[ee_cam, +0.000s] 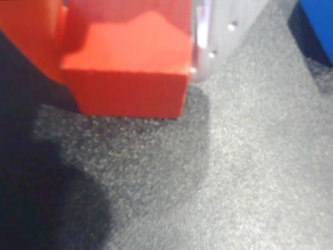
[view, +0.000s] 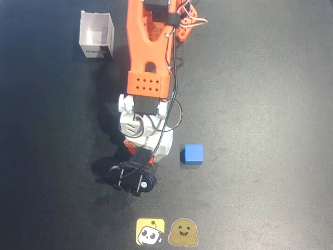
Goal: Put the red cube on top of the blue cube.
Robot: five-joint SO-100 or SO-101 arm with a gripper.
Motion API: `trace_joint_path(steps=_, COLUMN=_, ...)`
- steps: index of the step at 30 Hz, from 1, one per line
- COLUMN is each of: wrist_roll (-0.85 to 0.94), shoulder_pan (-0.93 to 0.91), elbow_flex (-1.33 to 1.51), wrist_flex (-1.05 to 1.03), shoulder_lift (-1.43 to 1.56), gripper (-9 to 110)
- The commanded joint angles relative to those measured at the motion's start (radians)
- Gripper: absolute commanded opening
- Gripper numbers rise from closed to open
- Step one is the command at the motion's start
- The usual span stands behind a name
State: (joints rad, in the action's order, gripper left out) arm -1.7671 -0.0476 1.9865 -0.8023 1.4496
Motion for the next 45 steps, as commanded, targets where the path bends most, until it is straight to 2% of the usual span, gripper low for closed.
trace_joint_path(steps=1, wrist_roll=-0.005, shoulder_pan=-0.002, elbow_flex=-0.002, wrist_flex=0.008, shoulder_lift=0.008, gripper=4)
trace_joint_path(steps=9, wrist_roll=-0.003, shoulder_pan=-0.005, elbow_flex=-0.002, wrist_flex=-0.018, shoulder_lift=0.051, gripper=0)
trace_joint_path(steps=22, wrist_roll=0.012, shoulder_pan=0.012, elbow_flex=-0.158, wrist_flex=-0.192, shoulder_lift=0.172, gripper=0)
trace_joint_path(steps=38, wrist_roll=0.032, shoulder_pan=0.052, elbow_flex=-0.178, wrist_flex=-0.192, shoulder_lift=0.202, gripper=1)
trace_joint_path(steps=45, wrist_roll=-0.046, shoulder_pan=0.121, elbow_flex=-0.178, wrist_flex=-0.192, shoulder_lift=0.218, gripper=1)
